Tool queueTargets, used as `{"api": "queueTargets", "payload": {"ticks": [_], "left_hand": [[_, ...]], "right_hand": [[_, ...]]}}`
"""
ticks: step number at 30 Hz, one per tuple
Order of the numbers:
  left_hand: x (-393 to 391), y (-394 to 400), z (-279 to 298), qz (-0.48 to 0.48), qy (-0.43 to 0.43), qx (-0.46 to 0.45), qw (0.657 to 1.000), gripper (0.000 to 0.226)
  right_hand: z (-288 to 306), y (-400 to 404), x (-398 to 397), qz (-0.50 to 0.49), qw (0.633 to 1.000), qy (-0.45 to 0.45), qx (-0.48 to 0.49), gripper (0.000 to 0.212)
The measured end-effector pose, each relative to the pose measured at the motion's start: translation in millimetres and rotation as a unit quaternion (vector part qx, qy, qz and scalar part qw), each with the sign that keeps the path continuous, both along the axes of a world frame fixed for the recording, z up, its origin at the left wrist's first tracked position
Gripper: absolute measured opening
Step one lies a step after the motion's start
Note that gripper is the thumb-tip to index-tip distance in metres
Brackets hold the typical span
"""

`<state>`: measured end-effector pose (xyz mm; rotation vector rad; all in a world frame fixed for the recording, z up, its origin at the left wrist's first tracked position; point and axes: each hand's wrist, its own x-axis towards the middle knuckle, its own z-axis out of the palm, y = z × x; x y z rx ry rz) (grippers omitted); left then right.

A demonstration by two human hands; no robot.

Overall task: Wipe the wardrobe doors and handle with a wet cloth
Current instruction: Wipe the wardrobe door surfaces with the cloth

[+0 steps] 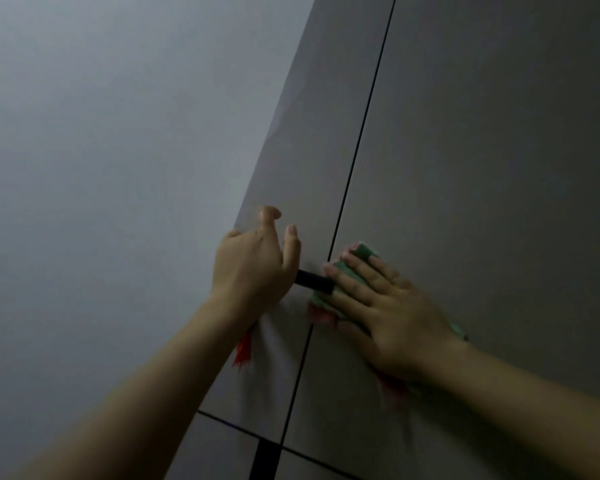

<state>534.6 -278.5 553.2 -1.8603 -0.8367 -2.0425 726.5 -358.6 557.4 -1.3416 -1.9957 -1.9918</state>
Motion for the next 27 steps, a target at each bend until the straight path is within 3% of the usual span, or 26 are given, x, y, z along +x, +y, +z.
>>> {"api": "queueTargets", "payload": {"ticks": [4, 7, 11, 17, 20, 23, 27], "left_hand": [[-1, 1, 0, 0.005, -0.003, 0.022, 1.0, 0.059], [-2, 0, 0, 0.003, 0.0, 0.017, 1.0, 0.059], [0, 2, -1, 0.003, -0.002, 0.028, 1.0, 0.058], [-1, 2, -1, 0.017, 0.0, 0.023, 1.0, 0.056], [-1, -3, -2, 0.018, 0.005, 0.004, 1.0, 0.055], [-1, -10, -3, 0.022, 0.002, -0.017, 1.0, 0.054], [0, -13, -4, 0.017, 0.015, -0.031, 0.999, 0.054]], "right_hand": [[-9, 43, -51, 0.059, 0.987, 0.139, 0.051, 0.052], [-56, 33, -38, 0.038, 0.997, 0.059, -0.013, 0.05], [-82, 0, 10, 0.11, 0.992, -0.025, -0.058, 0.044], [-88, 30, -26, 0.061, 0.996, 0.069, 0.009, 0.047], [-103, 13, 1, 0.117, 0.992, 0.025, -0.036, 0.041], [-82, -43, 57, 0.078, 0.997, -0.005, -0.021, 0.045], [-17, -93, 101, -0.004, 0.983, 0.151, 0.102, 0.06]]}}
